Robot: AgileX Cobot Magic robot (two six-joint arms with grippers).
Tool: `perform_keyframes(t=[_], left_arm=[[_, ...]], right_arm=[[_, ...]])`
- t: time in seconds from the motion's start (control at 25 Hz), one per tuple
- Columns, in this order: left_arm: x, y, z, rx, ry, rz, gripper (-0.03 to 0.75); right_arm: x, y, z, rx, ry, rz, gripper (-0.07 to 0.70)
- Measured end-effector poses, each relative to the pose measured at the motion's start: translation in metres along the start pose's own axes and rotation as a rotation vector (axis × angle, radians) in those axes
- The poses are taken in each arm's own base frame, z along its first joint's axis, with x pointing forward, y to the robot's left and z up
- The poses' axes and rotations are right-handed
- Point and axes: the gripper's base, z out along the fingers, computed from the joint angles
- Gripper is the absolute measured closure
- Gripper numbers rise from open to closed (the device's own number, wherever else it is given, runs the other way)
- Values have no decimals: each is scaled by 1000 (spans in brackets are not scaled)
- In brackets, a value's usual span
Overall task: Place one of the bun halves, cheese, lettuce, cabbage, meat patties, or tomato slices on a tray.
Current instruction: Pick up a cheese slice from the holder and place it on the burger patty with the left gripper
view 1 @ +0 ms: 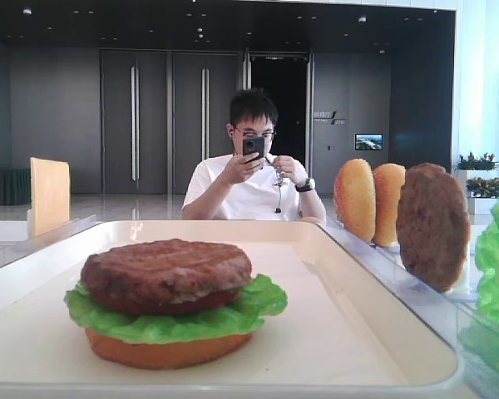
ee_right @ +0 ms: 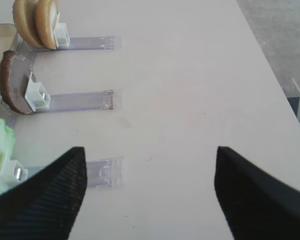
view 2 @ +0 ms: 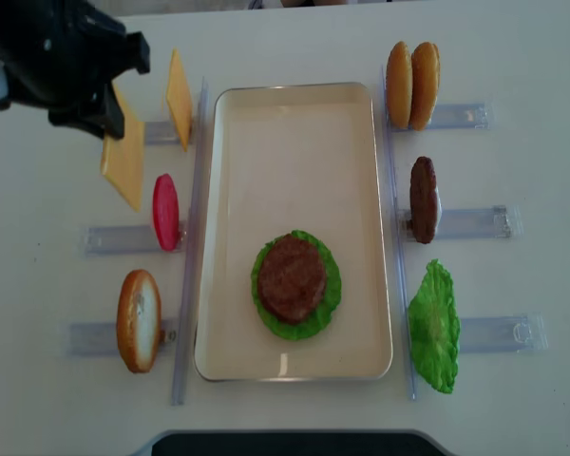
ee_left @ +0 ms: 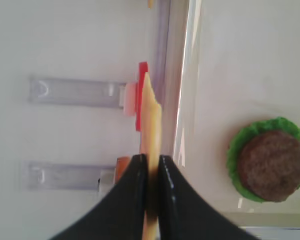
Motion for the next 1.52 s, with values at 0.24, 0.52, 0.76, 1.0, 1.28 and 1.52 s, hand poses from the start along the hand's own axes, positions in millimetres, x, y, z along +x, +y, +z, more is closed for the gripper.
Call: perform_keyframes(t=[0.24,0.52,0.76,1.0,1.28,1.52], left_arm=[[47,23,-26,27,-55,-51,684],[79,38,-30,38,-67,-79,684],[86,39,-18,24,-19,-76,684],[88,31,-16,116,3,-35,684],[84,34,-11,360,30,-29,684],[92,47,16,655,26,-54,684]], right_arm=[[0,0,0,0,0,0,97],[0,0,0,0,0,0,97],[0,0,0,0,0,0,97],[0,0,0,0,0,0,97],[0,0,0,0,0,0,97],[0,0,0,0,0,0,97]])
